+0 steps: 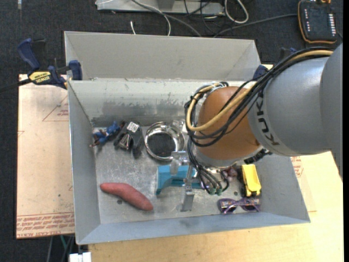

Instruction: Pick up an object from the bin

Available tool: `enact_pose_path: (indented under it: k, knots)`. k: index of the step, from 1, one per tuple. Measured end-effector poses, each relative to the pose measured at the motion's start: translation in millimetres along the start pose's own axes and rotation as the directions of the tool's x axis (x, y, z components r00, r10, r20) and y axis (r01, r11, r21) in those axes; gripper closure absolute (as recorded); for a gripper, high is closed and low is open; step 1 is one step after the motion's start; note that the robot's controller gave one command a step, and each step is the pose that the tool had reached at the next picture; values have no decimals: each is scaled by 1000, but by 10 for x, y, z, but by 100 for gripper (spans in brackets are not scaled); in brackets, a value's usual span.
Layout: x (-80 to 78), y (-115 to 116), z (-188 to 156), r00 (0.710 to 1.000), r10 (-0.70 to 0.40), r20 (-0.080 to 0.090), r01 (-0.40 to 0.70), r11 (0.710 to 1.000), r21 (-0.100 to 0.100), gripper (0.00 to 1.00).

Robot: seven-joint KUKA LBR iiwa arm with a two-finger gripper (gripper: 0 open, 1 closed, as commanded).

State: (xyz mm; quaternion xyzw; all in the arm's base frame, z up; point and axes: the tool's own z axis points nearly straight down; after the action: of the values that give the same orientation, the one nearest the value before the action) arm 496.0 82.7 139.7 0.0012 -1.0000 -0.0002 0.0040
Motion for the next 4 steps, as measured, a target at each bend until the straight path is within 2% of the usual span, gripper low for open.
enact_pose_path:
  k: [1, 2, 3, 4]
  knots:
    - [-19, -5, -42, 1000, 3, 8, -3, 1000, -1, 0]
    - [-506, -145, 708, 992, 124, 5, -124, 992, -2, 0]
    - [-501, -127, 687, 997, 80, 11, -80, 997, -3, 0]
    - [-518, -135, 683, 993, 121, 10, -121, 993, -5, 0]
